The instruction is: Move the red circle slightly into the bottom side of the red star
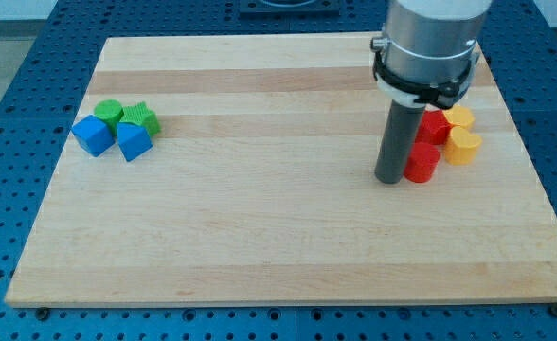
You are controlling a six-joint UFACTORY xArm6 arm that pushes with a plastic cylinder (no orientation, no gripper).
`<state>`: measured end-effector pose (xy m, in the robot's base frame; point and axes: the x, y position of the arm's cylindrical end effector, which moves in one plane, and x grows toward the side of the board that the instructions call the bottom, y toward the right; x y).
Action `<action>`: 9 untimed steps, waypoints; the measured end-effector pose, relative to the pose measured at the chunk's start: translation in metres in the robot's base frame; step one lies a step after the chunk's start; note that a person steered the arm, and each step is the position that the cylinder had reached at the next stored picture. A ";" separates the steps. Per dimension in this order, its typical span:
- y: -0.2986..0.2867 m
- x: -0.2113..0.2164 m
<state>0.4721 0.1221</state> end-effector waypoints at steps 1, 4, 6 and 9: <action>0.025 -0.003; 0.032 0.029; 0.117 0.034; 0.066 0.022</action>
<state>0.4942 0.1882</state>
